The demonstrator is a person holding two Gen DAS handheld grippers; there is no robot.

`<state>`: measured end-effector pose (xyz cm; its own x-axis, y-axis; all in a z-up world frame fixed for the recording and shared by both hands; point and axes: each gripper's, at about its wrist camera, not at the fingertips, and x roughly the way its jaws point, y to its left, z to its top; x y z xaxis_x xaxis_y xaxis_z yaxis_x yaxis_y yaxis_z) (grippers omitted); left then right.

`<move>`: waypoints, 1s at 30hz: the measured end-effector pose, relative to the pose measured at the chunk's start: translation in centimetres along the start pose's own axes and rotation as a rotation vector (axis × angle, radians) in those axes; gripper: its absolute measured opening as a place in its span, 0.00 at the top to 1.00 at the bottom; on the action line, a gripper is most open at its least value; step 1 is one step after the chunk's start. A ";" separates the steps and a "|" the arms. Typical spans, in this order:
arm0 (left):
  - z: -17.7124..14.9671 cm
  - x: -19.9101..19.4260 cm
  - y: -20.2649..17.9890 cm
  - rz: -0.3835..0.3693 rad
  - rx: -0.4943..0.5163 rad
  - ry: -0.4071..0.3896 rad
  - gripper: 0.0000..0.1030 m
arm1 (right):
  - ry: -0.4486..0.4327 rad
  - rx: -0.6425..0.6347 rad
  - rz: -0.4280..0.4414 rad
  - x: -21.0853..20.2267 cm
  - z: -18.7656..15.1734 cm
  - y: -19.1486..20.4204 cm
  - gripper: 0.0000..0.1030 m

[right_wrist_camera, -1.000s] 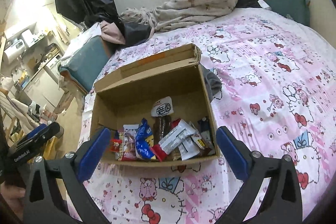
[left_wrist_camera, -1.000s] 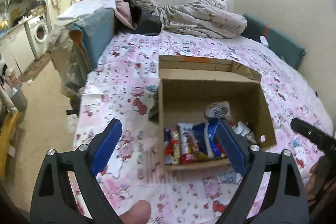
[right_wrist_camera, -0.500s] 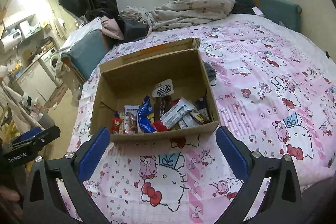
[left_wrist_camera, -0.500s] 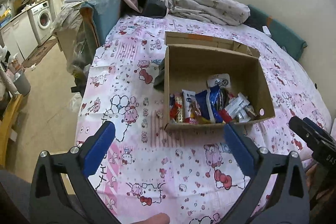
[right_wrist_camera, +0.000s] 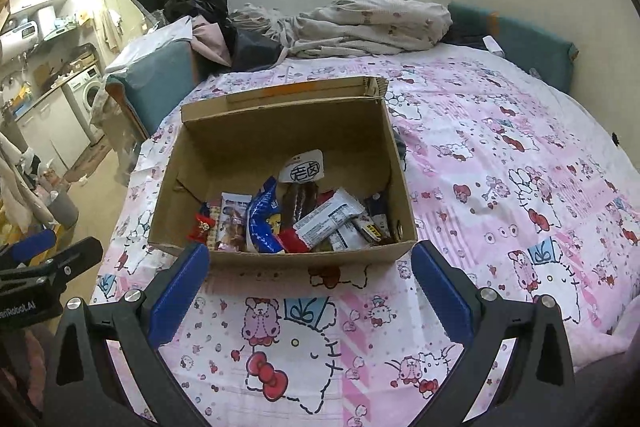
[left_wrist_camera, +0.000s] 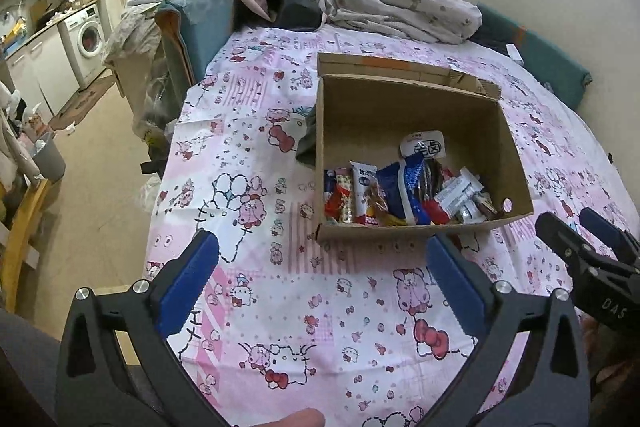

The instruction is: Organize snacks

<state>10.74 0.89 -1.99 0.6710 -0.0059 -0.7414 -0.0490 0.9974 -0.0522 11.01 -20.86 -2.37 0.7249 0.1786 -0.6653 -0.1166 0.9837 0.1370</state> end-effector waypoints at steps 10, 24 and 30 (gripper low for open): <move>0.0 0.0 0.0 -0.009 -0.004 0.002 0.01 | 0.000 0.002 -0.003 -0.1 -0.1 0.0 0.00; 0.1 0.0 0.1 -0.014 -0.011 0.009 0.01 | -0.003 -0.009 -0.016 -0.2 0.0 0.0 0.00; 0.1 0.1 0.1 -0.014 -0.012 0.009 0.01 | -0.003 -0.010 -0.017 -0.2 0.1 0.0 0.00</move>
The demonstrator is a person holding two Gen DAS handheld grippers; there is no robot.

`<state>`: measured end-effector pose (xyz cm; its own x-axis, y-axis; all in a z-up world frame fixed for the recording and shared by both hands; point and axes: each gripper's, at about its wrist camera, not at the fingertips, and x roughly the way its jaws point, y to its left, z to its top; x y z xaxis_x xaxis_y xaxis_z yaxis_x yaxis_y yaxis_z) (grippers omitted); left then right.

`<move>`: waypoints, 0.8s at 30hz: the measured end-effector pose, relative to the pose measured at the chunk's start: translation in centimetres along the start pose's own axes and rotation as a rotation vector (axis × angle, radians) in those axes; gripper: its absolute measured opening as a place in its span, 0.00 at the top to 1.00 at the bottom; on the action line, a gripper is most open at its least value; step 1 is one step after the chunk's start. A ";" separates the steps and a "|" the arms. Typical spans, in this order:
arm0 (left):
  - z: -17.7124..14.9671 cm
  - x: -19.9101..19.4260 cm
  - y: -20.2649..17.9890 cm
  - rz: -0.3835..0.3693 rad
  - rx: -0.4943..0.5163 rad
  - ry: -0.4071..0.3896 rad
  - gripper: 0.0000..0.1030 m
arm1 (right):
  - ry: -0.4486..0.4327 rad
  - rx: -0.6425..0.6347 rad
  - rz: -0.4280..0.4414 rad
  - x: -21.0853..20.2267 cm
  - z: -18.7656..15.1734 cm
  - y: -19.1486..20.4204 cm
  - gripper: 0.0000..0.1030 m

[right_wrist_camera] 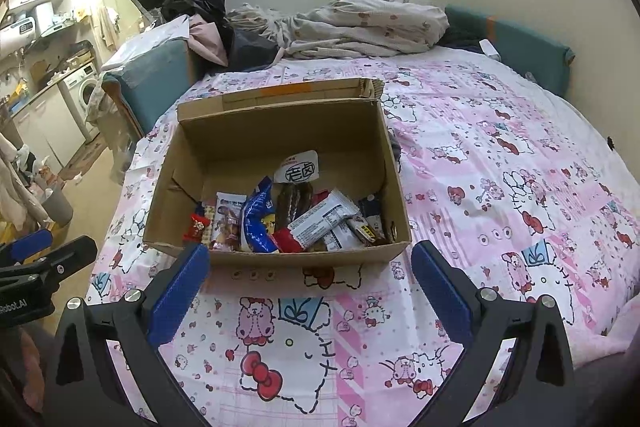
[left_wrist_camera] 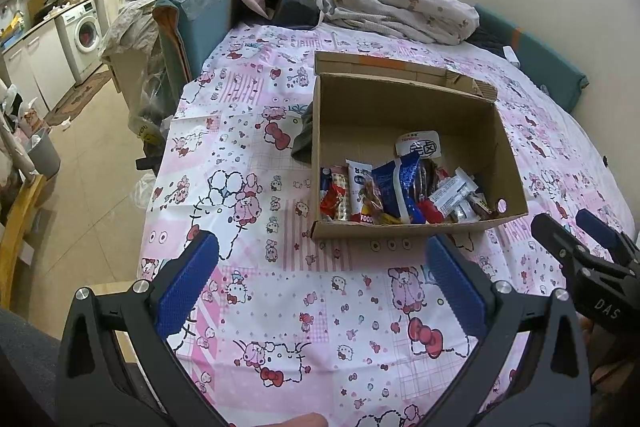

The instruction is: Organize snacks

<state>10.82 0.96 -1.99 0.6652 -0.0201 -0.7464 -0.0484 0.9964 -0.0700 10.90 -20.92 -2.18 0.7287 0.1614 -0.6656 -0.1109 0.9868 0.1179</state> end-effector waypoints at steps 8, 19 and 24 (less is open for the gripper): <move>0.0 0.0 0.0 0.002 -0.004 -0.001 0.01 | -0.001 -0.001 0.001 0.0 0.0 0.0 0.00; -0.1 -0.1 -0.1 0.003 -0.001 0.002 0.01 | -0.008 -0.002 -0.008 -0.1 0.1 -0.3 0.00; -0.1 -0.2 0.0 0.008 -0.007 -0.007 0.01 | -0.012 -0.018 -0.017 -0.2 0.1 -0.2 0.00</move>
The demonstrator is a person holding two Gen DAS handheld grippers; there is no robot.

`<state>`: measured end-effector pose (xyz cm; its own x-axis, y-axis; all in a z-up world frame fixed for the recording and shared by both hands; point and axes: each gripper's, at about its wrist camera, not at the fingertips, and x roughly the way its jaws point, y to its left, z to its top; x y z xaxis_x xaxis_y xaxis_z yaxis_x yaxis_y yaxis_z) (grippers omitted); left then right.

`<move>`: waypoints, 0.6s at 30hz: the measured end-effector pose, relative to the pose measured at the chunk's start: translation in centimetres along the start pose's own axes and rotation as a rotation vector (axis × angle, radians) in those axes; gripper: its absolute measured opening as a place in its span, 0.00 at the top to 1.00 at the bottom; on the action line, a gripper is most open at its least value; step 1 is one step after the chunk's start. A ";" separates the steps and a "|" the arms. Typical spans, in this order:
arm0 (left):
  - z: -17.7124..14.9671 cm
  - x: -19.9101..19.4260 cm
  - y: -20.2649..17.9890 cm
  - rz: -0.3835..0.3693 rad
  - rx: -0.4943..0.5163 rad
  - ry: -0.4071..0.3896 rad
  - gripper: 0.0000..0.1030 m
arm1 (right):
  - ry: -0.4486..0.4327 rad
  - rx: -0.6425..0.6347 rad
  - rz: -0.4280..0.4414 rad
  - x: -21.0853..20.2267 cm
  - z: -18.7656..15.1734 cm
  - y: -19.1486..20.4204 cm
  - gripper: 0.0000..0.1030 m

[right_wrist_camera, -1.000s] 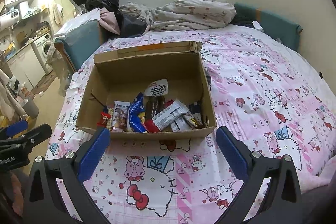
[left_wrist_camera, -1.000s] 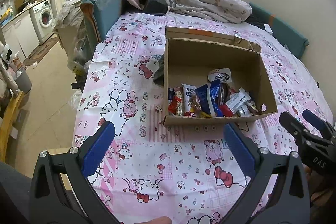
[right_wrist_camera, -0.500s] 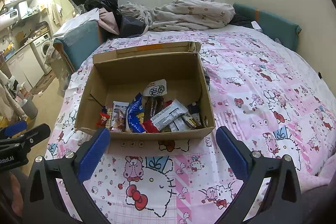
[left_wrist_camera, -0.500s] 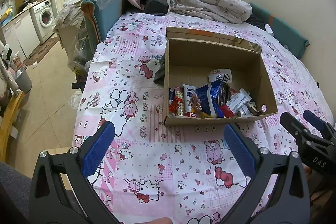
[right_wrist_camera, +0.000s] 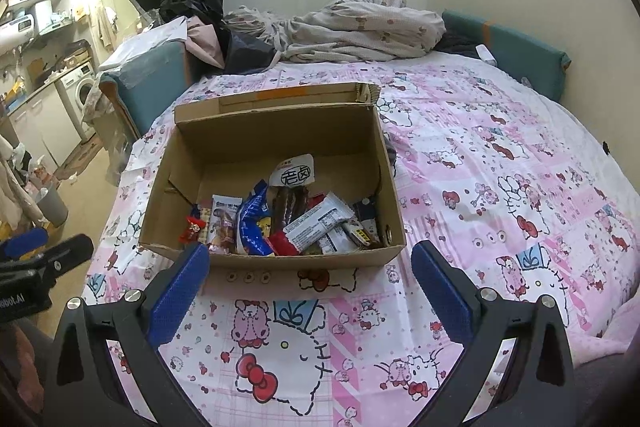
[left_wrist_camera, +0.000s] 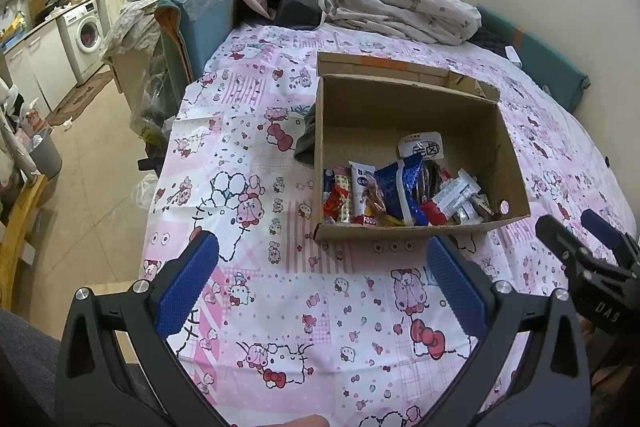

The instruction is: Organize snacks

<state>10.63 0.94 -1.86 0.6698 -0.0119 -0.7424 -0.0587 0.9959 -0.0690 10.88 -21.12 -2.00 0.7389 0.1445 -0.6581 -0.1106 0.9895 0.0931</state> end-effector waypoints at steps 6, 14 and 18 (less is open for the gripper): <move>0.1 0.0 0.1 0.002 0.001 0.002 0.01 | -0.003 -0.005 0.000 -0.1 -0.1 0.3 0.00; 0.0 0.2 0.0 -0.001 -0.002 0.006 0.01 | -0.004 0.000 0.001 0.0 0.0 0.3 0.00; 0.1 0.1 0.1 -0.005 -0.003 -0.001 0.01 | -0.005 0.012 0.003 -0.2 0.1 0.3 0.00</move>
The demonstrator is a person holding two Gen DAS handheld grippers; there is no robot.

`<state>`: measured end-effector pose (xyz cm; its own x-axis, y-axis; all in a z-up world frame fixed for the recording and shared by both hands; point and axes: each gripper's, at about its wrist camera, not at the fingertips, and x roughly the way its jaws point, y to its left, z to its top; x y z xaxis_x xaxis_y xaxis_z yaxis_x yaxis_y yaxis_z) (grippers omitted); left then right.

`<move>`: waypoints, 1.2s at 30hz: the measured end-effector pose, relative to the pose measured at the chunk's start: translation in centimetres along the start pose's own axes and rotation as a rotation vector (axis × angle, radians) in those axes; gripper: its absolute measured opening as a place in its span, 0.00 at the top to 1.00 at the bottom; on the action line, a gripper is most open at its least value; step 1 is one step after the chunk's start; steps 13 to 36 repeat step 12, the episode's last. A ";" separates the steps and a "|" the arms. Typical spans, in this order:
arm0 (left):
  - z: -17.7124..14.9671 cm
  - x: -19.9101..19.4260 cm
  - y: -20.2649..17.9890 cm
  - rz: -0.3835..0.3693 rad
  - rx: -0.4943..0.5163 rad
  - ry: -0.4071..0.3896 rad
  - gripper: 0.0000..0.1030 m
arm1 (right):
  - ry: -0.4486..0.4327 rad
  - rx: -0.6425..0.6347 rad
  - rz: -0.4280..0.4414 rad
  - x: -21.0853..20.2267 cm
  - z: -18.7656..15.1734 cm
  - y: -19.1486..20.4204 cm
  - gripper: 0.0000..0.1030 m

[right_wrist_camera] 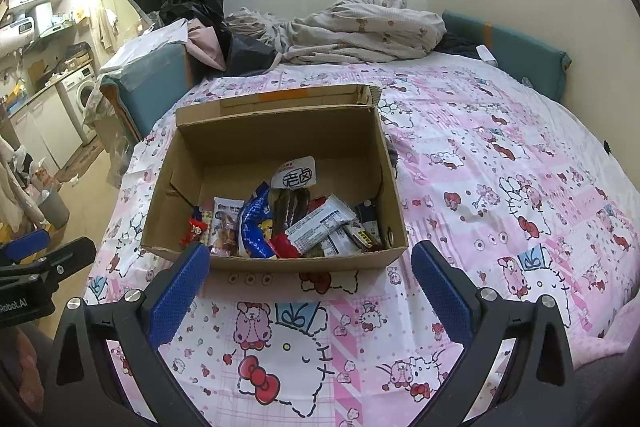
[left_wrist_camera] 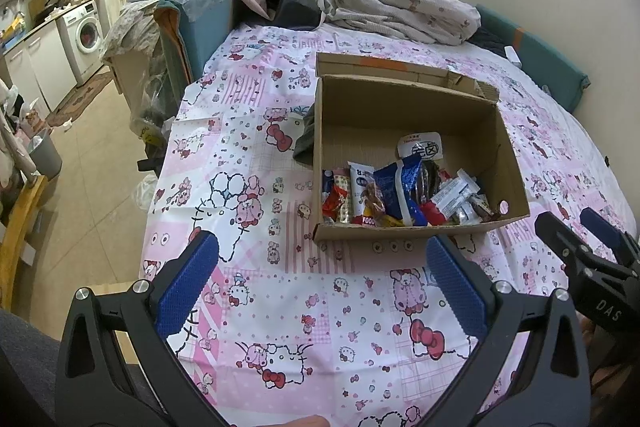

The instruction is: Organize snacks

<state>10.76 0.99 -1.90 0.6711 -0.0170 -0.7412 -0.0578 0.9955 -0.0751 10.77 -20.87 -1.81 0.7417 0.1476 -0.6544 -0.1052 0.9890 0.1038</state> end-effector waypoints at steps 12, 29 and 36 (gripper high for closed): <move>0.3 0.5 0.2 -0.029 -0.020 0.025 0.01 | 0.015 0.032 0.025 0.0 0.0 0.1 0.00; 0.3 0.5 0.2 -0.029 -0.020 0.025 0.01 | 0.015 0.032 0.025 0.0 0.0 0.1 0.00; 0.3 0.5 0.2 -0.029 -0.020 0.025 0.01 | 0.015 0.032 0.025 0.0 0.0 0.1 0.00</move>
